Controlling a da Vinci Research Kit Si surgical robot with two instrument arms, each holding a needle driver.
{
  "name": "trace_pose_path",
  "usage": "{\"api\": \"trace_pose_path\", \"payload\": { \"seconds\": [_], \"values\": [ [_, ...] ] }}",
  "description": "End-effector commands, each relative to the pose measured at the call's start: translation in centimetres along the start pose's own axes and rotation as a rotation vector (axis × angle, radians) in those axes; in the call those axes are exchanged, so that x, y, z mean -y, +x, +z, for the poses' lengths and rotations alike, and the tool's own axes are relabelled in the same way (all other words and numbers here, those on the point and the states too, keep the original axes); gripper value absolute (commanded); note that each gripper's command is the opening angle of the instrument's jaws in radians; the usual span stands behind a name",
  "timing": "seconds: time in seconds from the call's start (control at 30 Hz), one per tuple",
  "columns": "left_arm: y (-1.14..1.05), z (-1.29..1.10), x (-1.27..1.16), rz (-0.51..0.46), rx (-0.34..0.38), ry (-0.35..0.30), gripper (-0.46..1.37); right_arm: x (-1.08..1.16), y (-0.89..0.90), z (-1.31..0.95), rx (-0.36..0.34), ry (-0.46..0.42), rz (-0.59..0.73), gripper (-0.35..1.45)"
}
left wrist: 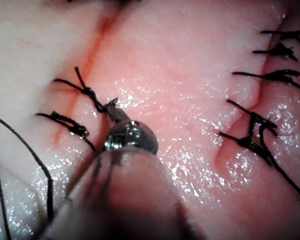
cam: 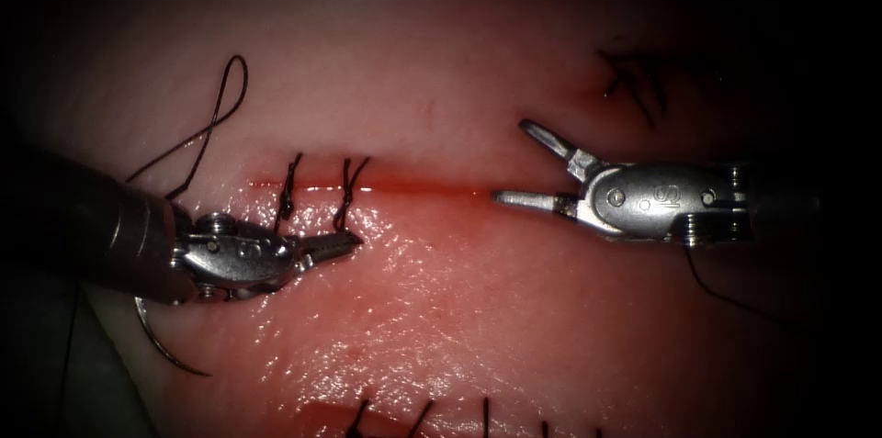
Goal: Wound Closure
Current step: Grab the short tail with the left gripper
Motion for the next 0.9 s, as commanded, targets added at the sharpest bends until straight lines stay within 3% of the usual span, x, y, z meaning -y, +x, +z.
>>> {"api": "trace_pose_path", "payload": {
  "seconds": [0.03,0.3,0.47,0.53,0.9],
  "values": [
    [0.03,-0.03,0.00,0.010,0.002,-0.002,-0.35,0.00,-0.01,0.01,0.000,0.000,0.000,0.82],
    [0.17,-0.24,-0.08,0.086,0.006,-0.033,-0.35,0.01,-0.07,0.04,-0.001,-0.003,-0.004,0.85],
    [0.22,-0.36,-0.08,0.110,-0.008,-0.052,-0.35,0.07,-0.15,0.14,-0.004,-0.011,-0.100,1.23],
    [0.23,-0.40,-0.07,0.120,-0.010,-0.056,-0.35,0.11,-0.17,0.20,0.003,-0.008,-0.133,1.30],
    [0.23,-0.44,-0.05,0.136,-0.015,-0.069,-0.35,0.40,-0.22,0.48,-0.119,0.130,-0.242,1.31]
  ]
}}
